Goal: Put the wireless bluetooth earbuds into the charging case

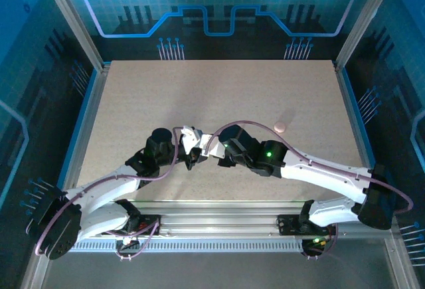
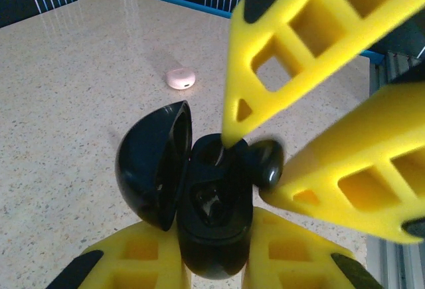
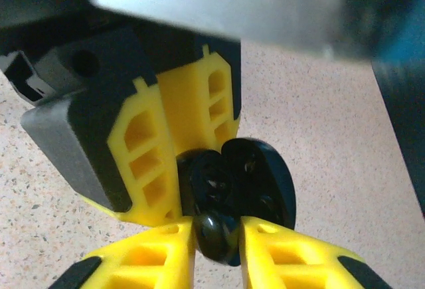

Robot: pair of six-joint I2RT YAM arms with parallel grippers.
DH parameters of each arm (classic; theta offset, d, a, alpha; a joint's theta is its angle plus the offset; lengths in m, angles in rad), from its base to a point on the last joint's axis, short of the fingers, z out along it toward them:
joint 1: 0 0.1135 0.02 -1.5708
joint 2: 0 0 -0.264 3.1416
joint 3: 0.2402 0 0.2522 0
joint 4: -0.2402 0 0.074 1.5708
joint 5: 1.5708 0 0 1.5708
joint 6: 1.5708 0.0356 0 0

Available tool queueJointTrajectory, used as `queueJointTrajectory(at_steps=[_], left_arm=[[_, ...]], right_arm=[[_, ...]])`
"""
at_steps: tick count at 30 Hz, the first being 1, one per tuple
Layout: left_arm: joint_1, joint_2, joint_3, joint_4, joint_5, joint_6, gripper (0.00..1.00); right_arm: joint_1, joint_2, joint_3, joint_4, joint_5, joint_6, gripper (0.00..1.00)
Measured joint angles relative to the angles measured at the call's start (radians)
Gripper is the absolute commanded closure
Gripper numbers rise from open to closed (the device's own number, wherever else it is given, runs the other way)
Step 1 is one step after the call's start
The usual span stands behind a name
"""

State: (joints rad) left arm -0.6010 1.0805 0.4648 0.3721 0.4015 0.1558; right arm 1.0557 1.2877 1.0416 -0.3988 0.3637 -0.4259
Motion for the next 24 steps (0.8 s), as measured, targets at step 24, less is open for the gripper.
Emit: queueJointTrajectory(at_steps=[24], left_arm=[[0.002,-0.010,0.000,0.001,0.000,0.000,0.85]], right_arm=[[-0.158,-0.297,-0.312,0.298,-0.202,0.494,0.59]])
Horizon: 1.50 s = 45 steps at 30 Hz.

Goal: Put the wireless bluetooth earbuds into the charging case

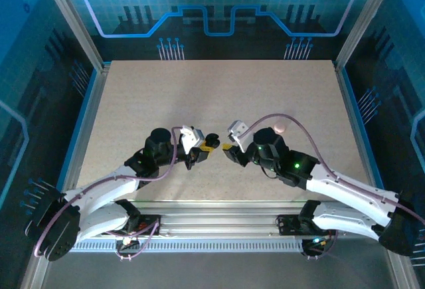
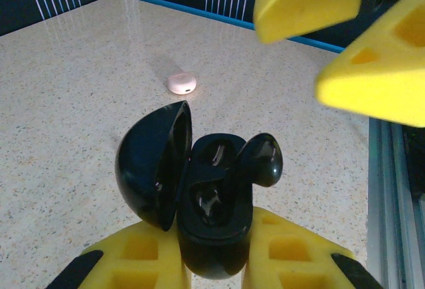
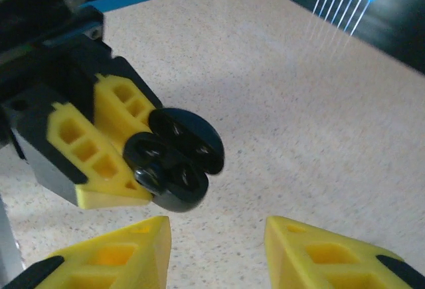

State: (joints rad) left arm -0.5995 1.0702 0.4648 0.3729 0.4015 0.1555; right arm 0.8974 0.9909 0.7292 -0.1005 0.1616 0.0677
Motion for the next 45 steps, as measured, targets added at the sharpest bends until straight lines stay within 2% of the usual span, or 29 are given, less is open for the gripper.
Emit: queueJointTrajectory(at_steps=[4,11,19,31,45], left_arm=[[0.000,0.000,0.000,0.000,0.000,0.000,0.85],[0.000,0.000,0.000,0.000,0.000,0.000,0.85],[0.000,0.000,0.000,0.001,0.000,-0.004,0.85],[0.000,0.003,0.002,0.017,0.006,-0.026,0.84],[0.000,0.009,0.004,0.022,0.015,-0.026,0.84]], right_arm=[[-0.030,-0.024,-0.049,0.029,-0.070,0.180,0.59],[-0.050,-0.119,-0.078,0.049,-0.137,0.396,0.44],[-0.134,-0.140,-0.066,0.026,-0.237,0.575,0.47],[-0.172,0.027,0.051,0.000,-0.467,0.696,0.57],[-0.219,0.098,0.051,0.035,-0.549,0.742,0.60]])
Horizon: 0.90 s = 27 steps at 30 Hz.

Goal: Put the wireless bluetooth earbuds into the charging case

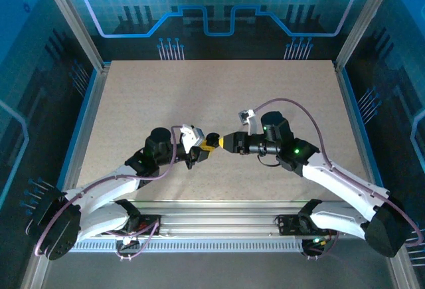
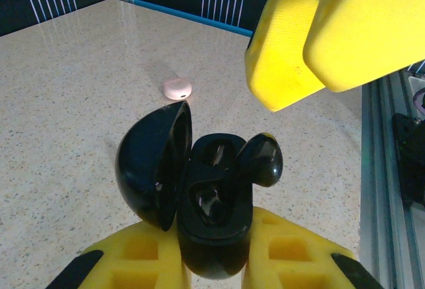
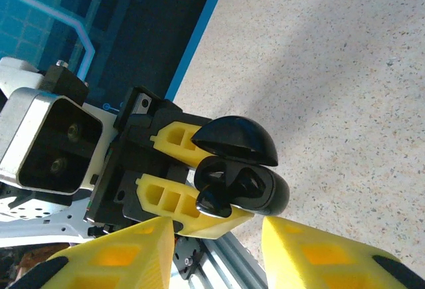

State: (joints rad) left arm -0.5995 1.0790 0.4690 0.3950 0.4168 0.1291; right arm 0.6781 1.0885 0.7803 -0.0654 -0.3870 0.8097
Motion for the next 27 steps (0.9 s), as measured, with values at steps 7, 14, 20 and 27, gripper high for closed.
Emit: queueJointTrajectory(at_steps=[7,14,20,27], left_arm=[[0.000,0.000,0.000,0.000,0.000,0.000,0.85],[0.000,0.000,0.000,0.000,0.000,0.000,0.84],[0.000,0.000,0.000,0.000,0.000,0.000,0.85],[0.000,0.000,0.000,0.000,0.000,0.000,0.84]], right_arm=[[-0.001,0.017,0.008,0.014,-0.036,0.003,0.63],[-0.002,0.018,0.013,0.031,-0.046,0.006,0.64],[-0.002,0.037,0.014,0.037,-0.060,0.006,0.64],[-0.001,0.054,0.014,0.040,-0.068,0.006,0.64]])
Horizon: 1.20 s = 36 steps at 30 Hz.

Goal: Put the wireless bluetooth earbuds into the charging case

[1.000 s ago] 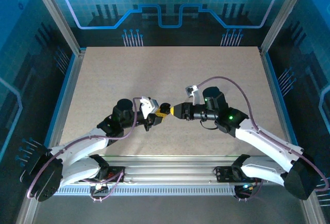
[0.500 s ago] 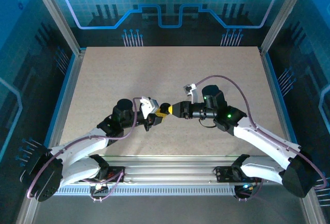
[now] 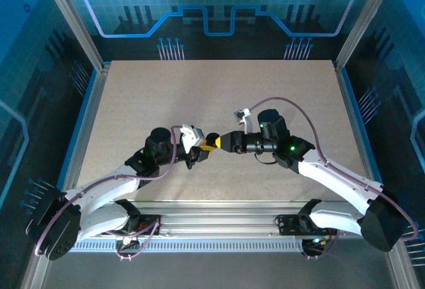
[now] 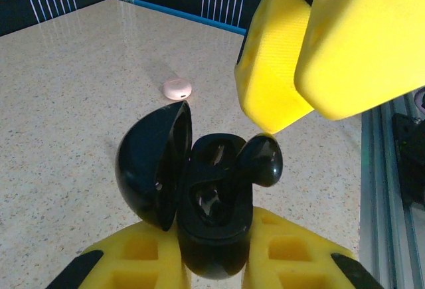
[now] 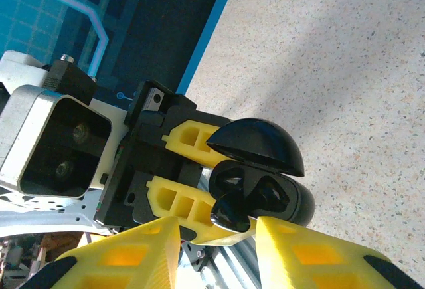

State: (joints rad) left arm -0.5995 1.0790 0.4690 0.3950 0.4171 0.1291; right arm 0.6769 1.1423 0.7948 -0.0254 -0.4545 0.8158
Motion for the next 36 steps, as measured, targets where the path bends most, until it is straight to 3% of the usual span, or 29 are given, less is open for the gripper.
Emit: queueJointTrajectory(at_steps=[36], left_arm=[[0.000,0.000,0.000,0.007,0.008,0.000,0.85]], right_arm=[[0.027,0.038,0.035,0.027,-0.045,-0.015,0.65]])
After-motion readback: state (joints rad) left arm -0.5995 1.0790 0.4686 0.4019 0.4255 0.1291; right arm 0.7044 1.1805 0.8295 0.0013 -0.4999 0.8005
